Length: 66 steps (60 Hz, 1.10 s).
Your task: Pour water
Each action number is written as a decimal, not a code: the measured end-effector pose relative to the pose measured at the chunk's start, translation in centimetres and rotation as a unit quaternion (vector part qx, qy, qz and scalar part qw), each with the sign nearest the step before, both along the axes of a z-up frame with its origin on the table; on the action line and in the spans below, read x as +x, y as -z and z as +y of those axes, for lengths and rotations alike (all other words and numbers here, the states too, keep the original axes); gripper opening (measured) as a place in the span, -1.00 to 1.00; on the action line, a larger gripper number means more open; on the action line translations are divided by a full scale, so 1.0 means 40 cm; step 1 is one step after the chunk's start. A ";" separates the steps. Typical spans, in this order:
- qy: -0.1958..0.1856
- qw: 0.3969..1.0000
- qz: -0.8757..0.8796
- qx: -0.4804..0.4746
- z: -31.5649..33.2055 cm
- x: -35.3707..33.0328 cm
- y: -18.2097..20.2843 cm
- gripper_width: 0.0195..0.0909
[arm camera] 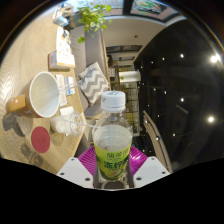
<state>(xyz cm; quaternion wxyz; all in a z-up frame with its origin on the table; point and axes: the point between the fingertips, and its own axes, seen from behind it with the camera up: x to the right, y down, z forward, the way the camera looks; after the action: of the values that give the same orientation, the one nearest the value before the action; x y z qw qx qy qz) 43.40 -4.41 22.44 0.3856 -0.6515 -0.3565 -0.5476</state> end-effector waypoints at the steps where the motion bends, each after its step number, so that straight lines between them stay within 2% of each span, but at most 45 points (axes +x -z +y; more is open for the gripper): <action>1: -0.004 1.000 -0.021 -0.006 0.004 -0.008 0.000 -0.43; 18: -0.022 0.963 -0.246 -0.112 0.049 -0.049 0.079 -0.44; 34: -0.016 0.970 -0.214 -0.114 0.038 -0.064 0.052 -0.44; 44: 0.005 0.997 -0.023 -0.069 0.018 -0.067 0.008 -0.43; 50: 0.012 0.989 0.147 -0.030 0.007 -0.074 -0.010 -0.42; 58: 0.011 0.935 0.353 0.004 -0.005 -0.074 0.005 -0.42; 66: 0.011 0.860 0.509 0.014 0.000 -0.082 0.084 -0.42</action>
<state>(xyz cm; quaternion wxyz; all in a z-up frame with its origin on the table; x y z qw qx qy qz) 40.12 -4.40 19.09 0.5167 -0.8377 -0.0954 -0.1485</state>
